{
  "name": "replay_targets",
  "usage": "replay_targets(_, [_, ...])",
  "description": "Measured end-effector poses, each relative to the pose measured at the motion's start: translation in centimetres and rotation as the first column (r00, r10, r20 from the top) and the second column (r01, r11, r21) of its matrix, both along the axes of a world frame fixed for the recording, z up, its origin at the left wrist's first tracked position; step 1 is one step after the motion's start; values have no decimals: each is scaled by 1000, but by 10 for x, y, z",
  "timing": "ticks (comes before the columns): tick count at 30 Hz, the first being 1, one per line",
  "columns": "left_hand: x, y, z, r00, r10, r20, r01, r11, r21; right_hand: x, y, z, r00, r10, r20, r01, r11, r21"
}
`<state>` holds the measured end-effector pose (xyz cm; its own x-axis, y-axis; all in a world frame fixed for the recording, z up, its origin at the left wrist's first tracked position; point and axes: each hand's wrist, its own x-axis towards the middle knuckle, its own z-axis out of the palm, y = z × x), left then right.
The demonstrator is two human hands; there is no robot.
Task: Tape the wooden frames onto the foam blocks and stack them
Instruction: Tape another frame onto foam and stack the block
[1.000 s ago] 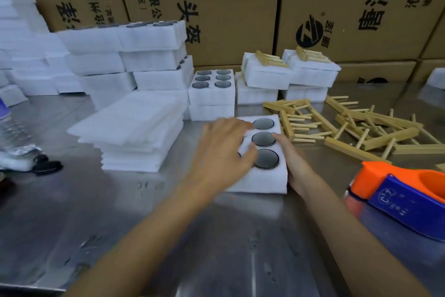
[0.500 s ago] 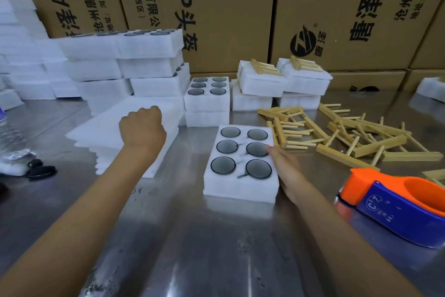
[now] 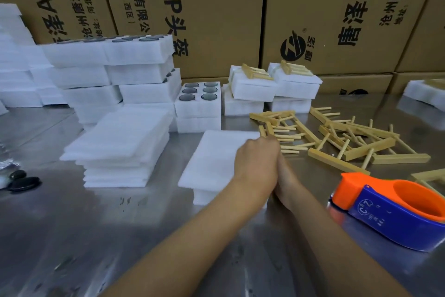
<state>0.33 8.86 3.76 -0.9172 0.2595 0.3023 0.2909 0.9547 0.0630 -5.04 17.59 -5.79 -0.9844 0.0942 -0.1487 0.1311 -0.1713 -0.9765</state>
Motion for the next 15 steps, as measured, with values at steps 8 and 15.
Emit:
replay_targets(8, [-44,-76,-9,987,159,11,-159,985,71,-1,0,2,998,49,26,-48,998,-40])
replay_targets(15, [-68,-131,-46,866,-5,500,-303,790,533,1,-5,4,998,-44,40,46,998,-47])
